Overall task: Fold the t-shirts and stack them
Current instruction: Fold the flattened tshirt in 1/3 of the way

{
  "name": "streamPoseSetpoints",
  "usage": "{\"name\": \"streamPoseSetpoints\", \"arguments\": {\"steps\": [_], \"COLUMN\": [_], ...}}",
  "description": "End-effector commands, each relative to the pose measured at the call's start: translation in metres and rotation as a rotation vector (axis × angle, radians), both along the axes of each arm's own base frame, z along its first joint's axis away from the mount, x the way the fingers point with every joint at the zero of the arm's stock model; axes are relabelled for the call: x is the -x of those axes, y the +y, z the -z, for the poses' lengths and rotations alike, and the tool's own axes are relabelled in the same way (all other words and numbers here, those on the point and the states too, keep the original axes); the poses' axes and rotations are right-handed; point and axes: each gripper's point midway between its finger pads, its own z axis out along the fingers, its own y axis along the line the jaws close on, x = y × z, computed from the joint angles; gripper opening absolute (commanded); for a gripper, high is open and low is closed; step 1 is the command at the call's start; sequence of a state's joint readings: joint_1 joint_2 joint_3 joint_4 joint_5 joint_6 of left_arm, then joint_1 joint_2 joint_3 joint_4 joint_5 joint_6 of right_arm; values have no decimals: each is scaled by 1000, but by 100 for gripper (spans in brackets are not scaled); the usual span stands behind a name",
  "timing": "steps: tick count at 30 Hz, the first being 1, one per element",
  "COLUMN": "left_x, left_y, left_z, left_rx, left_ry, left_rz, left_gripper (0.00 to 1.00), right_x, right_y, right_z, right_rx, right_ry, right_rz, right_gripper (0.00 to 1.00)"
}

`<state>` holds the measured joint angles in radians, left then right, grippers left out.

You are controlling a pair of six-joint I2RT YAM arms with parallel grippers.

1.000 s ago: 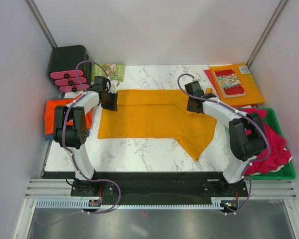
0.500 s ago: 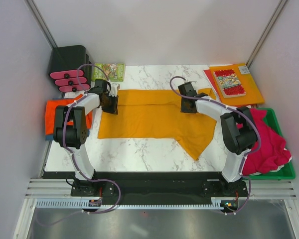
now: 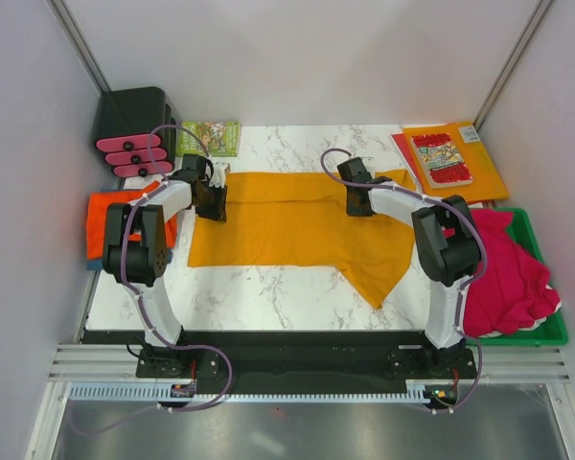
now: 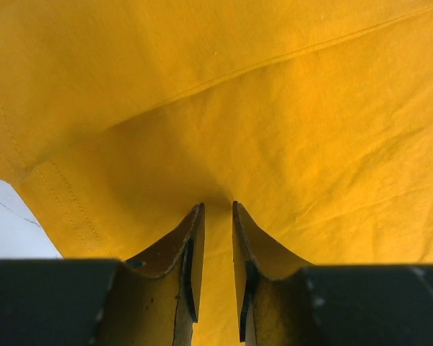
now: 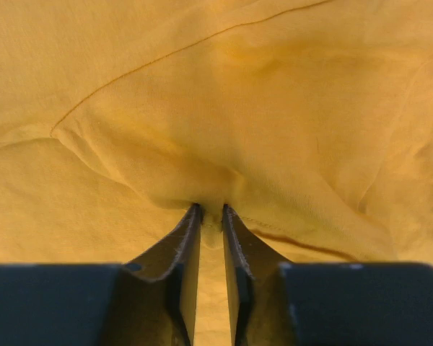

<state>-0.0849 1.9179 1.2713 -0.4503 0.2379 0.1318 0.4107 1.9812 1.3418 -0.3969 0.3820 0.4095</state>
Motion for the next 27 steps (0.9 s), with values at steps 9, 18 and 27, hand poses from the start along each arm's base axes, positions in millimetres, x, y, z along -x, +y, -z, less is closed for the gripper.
{"name": "streamPoseSetpoints", "arguments": {"steps": [9, 18, 27], "left_x": [-2, 1, 0], "left_y": [1, 0, -1], "left_z": [5, 5, 4], "left_rx": [-4, 0, 8], "left_ry": [-17, -14, -12], "left_rz": [21, 24, 18], "left_gripper": [28, 28, 28], "right_x": [-11, 17, 46], "right_y": [-2, 5, 26], "right_z": [-27, -50, -31], "right_rx": [3, -45, -79], "right_ry": [-84, -112, -42], "right_rz": [24, -2, -71], "right_gripper": [0, 0, 0]}}
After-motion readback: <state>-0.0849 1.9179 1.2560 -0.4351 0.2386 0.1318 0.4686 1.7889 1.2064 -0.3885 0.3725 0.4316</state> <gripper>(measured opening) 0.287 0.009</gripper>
